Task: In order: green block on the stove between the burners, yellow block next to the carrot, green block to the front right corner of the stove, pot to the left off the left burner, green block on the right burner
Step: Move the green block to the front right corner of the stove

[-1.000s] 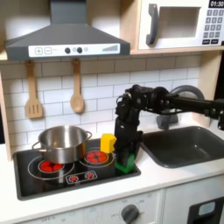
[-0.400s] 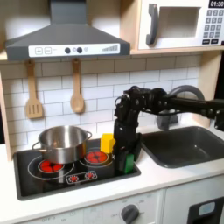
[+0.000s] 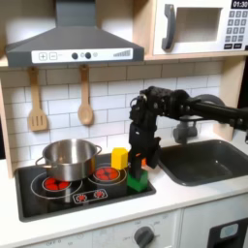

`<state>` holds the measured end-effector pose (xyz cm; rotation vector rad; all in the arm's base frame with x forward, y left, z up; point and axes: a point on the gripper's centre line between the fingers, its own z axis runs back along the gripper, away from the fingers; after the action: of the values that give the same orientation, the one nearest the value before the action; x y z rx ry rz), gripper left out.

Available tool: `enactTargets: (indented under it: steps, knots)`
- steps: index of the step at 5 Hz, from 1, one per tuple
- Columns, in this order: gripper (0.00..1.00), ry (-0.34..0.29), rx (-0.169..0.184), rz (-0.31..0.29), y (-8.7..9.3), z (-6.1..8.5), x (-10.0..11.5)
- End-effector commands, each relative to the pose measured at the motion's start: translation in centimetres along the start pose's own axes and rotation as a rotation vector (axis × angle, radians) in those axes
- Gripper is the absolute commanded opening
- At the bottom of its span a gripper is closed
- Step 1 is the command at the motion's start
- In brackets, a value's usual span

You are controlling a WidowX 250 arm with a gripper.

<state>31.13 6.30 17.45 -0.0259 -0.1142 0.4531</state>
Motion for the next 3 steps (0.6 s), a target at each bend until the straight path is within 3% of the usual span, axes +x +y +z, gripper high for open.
enactTargets:
  steps: [1,2,3]
  knots:
    - [1.00,-0.033,-0.047,0.021,0.3,2.5,-0.5]
    - [1.00,-0.053,-0.095,0.030,0.9,3.3,-0.7]
    - [1.00,-0.099,-0.092,0.055,2.5,4.4,-0.6]
